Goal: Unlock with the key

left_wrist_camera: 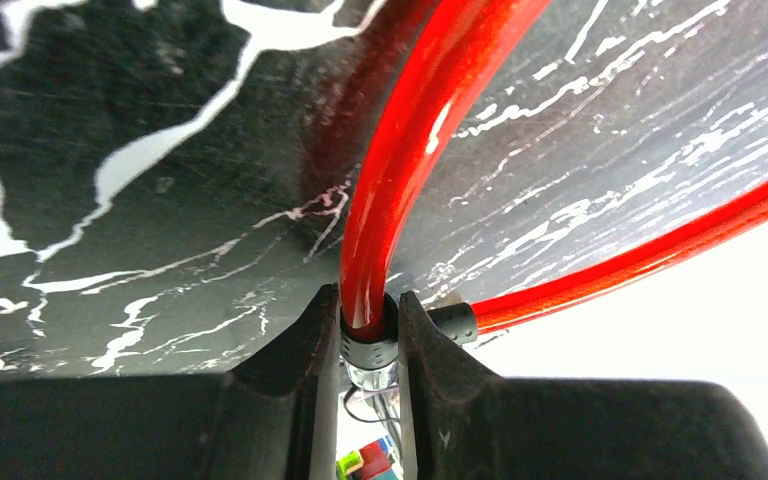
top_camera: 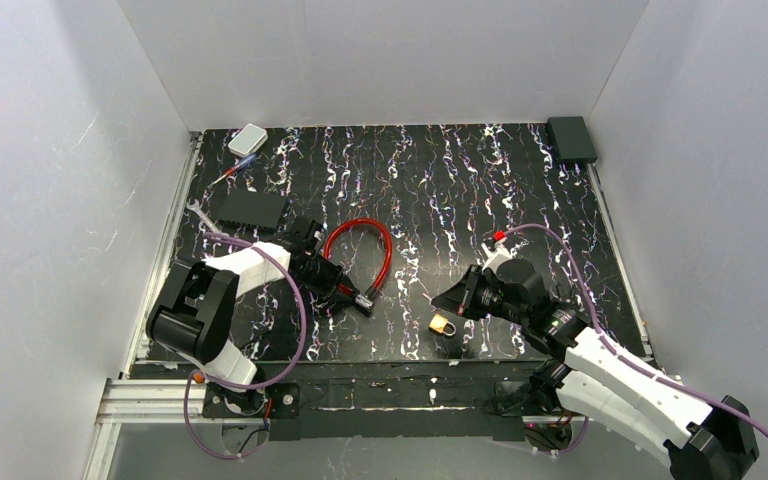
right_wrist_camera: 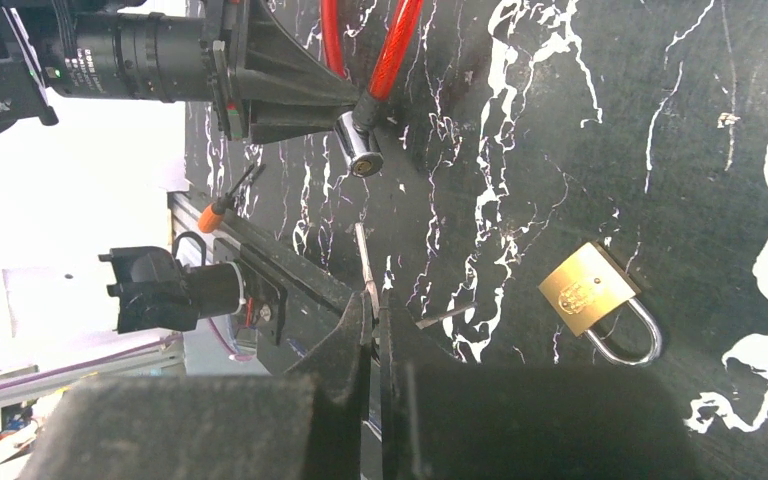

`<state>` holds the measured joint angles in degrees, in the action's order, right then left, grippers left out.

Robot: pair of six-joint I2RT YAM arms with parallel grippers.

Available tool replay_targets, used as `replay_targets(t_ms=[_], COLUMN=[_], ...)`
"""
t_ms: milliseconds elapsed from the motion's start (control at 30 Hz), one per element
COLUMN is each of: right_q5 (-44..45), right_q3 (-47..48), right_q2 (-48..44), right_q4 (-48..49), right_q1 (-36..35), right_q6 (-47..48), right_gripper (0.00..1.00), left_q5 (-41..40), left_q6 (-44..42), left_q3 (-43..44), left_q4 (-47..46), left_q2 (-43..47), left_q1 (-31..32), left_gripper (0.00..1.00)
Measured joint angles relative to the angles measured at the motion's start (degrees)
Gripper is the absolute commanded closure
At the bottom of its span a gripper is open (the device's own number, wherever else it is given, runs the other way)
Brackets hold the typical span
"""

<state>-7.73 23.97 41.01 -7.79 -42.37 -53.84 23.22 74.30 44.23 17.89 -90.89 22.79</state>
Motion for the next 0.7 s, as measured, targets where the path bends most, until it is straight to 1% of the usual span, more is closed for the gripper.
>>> replay_targets(t_ms=[233,533,700], right_q5=[0.8,7.5,11.2], right_q3=[-1.4,-0.4,0.1], right_q2=[1.9,8.5,11.8], right_q4=[5.4,8.9,12.5], right_q1=[-2.9,-12.8,-15.9], right_q6=[-1.7,-3.0,-4.7], right_gripper=[0.99,0.99,0.99], left_q5=[4.5,8.4,9.7], left_q6=[1.2,3.3,3.5], left_q3=[0.0,0.0,0.0], left_q4=[-2.4,-3.2,-3.1], left_q2=[0.0,2.7,4.0], left_q1=[0.0,-0.1,-0.2], left_gripper=[1.0,1.0,1.0])
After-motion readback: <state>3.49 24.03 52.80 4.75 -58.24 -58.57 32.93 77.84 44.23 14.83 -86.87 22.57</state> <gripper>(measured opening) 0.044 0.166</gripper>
